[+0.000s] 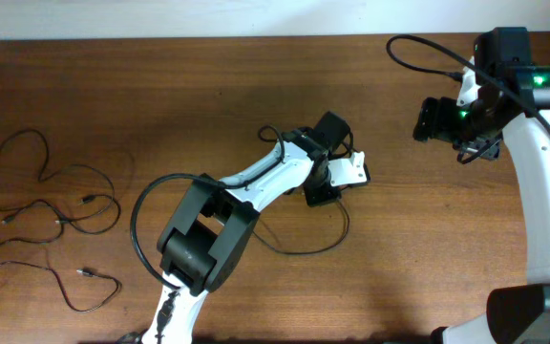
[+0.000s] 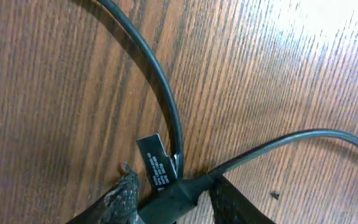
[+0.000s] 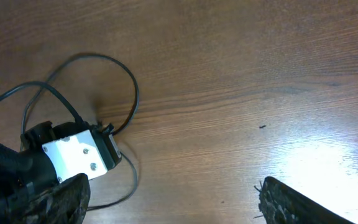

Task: Untangle cables

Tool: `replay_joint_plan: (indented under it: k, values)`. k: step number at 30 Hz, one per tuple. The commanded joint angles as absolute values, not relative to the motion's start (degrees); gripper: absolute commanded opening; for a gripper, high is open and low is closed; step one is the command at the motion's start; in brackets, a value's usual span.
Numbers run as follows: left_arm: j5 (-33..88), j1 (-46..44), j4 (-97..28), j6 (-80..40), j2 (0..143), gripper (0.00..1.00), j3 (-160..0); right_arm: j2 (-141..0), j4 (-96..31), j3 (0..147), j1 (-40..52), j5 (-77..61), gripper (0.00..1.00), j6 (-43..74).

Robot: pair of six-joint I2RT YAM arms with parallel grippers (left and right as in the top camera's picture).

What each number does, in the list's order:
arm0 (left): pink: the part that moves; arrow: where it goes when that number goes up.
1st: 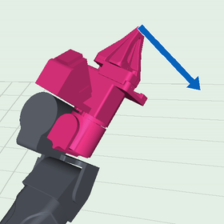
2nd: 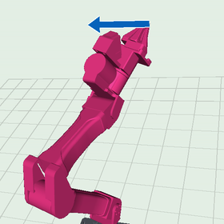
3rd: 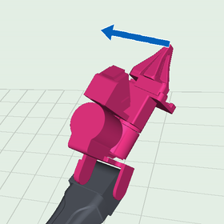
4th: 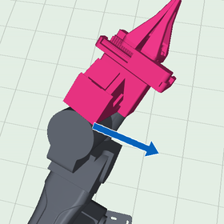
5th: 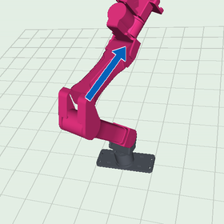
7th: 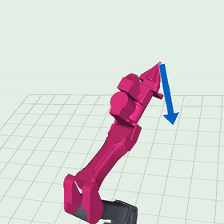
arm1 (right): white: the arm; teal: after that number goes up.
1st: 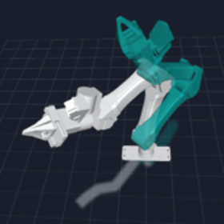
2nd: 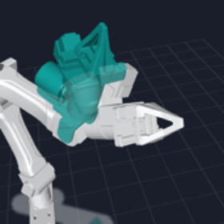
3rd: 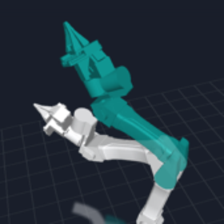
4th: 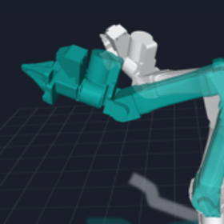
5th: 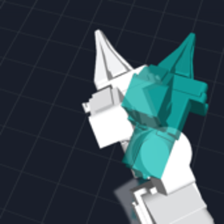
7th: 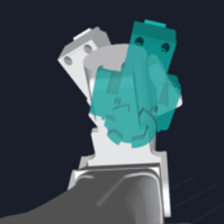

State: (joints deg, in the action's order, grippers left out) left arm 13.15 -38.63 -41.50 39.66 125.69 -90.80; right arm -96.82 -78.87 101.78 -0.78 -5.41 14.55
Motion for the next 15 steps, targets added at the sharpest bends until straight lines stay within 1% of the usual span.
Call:
replay_joint_plan:
  k: [1,2,4,5,6,8,12,15]
  values:
    - [13.72,-39.00,-42.81,39.48,127.94,0.33,-89.97,-96.92,-79.09,101.47,-0.82,-5.48,0.88,13.69]
    - [13.61,-39.00,-43.00,39.46,127.94,0.31,-90.00,-96.92,-79.09,101.45,-0.82,-5.48,0.88,13.69]
    - [7.55,-39.00,-43.20,34.63,127.92,0.30,-90.06,-96.92,-79.05,101.45,-0.82,-5.48,0.88,13.69]
    - [3.36,-39.00,-43.53,31.68,127.94,0.31,-90.06,-96.92,-79.05,101.47,-0.82,-5.48,0.88,13.69]
    - [-0.97,-39.00,-44.53,28.71,127.92,0.35,-90.06,-96.92,-79.05,101.47,-0.82,-5.48,0.88,13.69]
    - [-6.20,-38.96,-47.37,23.88,127.92,0.39,-90.06,-96.92,-79.02,101.47,-0.82,-5.48,0.88,13.69]
    - [-8.95,-38.76,-53.52,9.98,127.94,0.41,-90.04,-96.92,-79.11,101.47,-0.82,-5.50,0.88,13.69]
    - [-8.75,-36.42,-53.67,4.23,127.94,0.47,-90.04,-96.92,-79.33,101.47,-0.82,-5.50,0.88,13.69]
